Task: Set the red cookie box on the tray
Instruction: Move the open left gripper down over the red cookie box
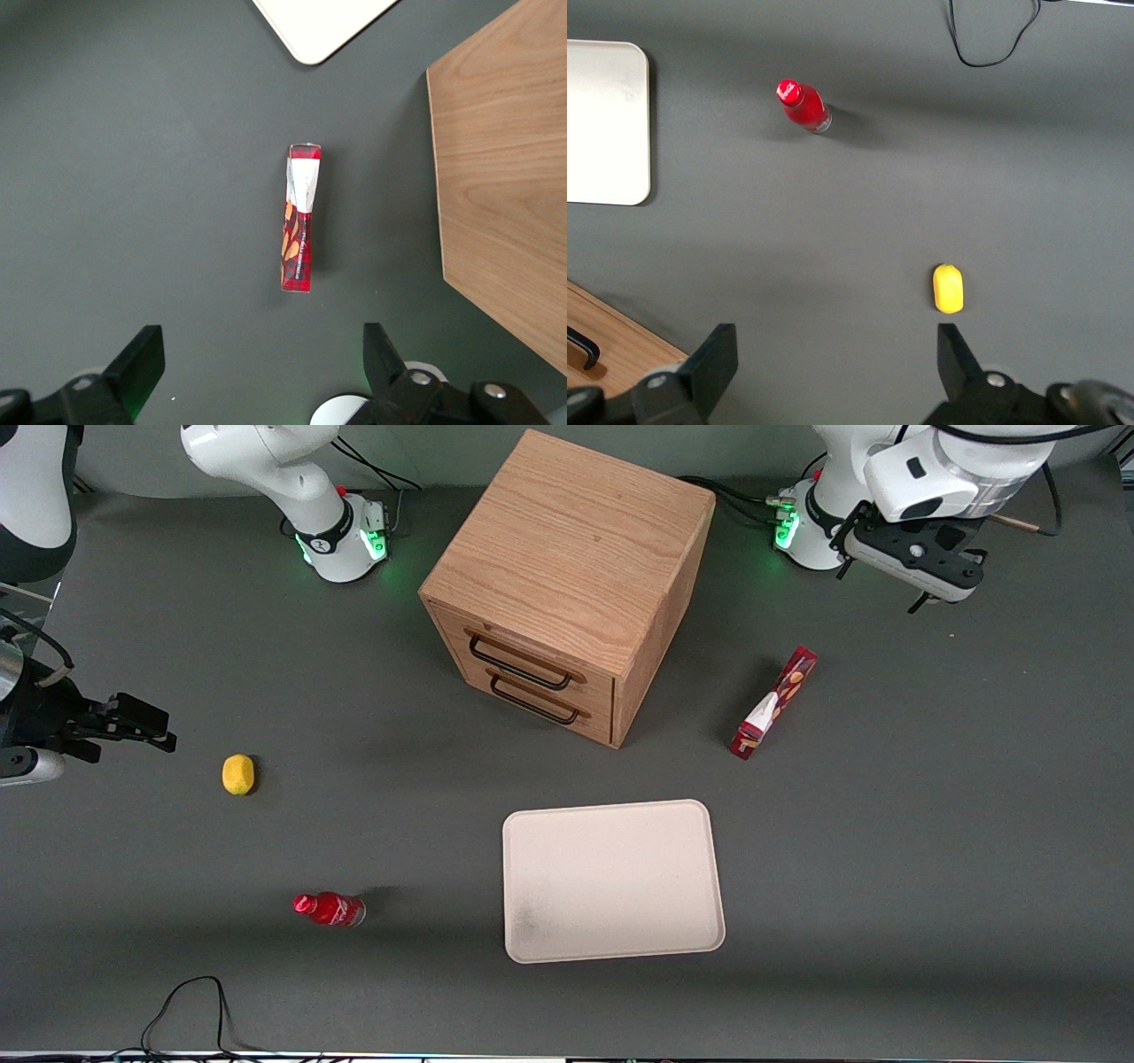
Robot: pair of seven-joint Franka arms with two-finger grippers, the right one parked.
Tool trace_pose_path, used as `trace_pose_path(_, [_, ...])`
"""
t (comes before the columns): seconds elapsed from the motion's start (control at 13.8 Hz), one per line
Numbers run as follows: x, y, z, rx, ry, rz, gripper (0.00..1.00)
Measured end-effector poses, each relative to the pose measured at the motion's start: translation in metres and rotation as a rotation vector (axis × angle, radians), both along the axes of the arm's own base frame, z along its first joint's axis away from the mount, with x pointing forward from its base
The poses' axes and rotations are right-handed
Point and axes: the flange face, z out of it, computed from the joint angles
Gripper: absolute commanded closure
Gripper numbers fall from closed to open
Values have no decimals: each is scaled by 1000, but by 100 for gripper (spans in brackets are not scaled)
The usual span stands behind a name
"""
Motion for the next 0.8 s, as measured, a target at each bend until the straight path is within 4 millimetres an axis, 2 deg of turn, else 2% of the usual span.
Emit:
trace_pose_path(0.51, [15,0,-87,0,22,0,0])
trace_pose_path(0.8, [32,-7,-150,-4,56,-7,0])
